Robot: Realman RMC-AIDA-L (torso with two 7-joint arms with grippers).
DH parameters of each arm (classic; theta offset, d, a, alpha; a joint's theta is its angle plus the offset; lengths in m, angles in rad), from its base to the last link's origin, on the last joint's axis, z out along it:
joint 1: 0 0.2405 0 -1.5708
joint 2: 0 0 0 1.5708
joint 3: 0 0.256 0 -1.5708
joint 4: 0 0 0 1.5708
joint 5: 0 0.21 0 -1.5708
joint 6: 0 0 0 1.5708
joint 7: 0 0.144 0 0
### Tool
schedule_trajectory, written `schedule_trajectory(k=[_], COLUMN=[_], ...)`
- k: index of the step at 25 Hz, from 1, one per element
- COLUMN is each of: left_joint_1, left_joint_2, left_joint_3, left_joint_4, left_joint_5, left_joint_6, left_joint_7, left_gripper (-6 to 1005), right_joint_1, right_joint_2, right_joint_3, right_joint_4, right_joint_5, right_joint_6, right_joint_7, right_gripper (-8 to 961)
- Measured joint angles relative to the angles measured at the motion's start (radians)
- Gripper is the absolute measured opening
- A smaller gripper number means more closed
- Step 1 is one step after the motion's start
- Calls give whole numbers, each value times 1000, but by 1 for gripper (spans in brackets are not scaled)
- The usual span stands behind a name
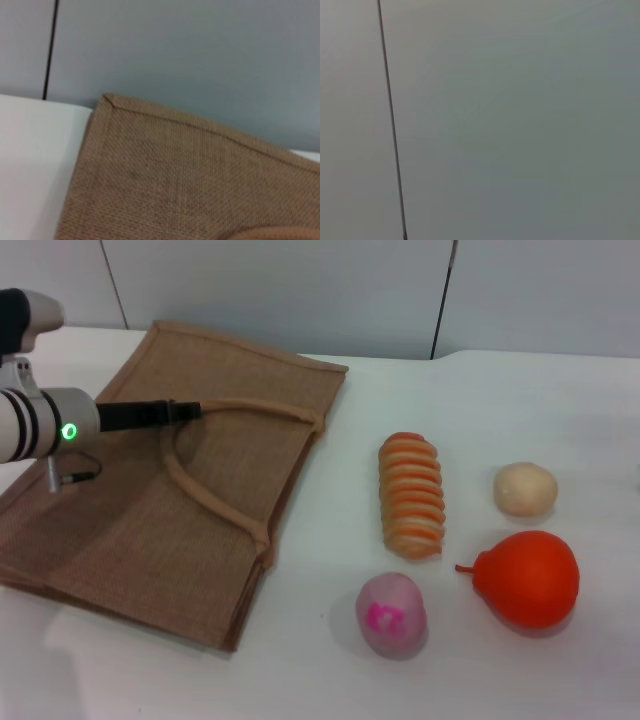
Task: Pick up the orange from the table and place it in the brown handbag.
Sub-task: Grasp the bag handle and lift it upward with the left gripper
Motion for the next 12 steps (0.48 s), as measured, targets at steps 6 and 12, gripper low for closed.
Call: schedule_trajectory(k=[6, 12], left_joint_1=[15, 14], left_joint_2=[-3, -3], left_joint_3=[-1, 3], left_joint_4=[42, 40], left_joint_5=[-5, 16], left_joint_6=[-49, -53], left_joint_7=[-9, -26], left_gripper=[488, 480], right_joint_1=[2, 2], right_joint_2=[0, 0], right_joint_3=[0, 0], right_joint_4=[0, 0], right_joint_5=[0, 0], right_joint_6=[2, 3], right_joint_7=[0, 0], right_gripper=[744, 744])
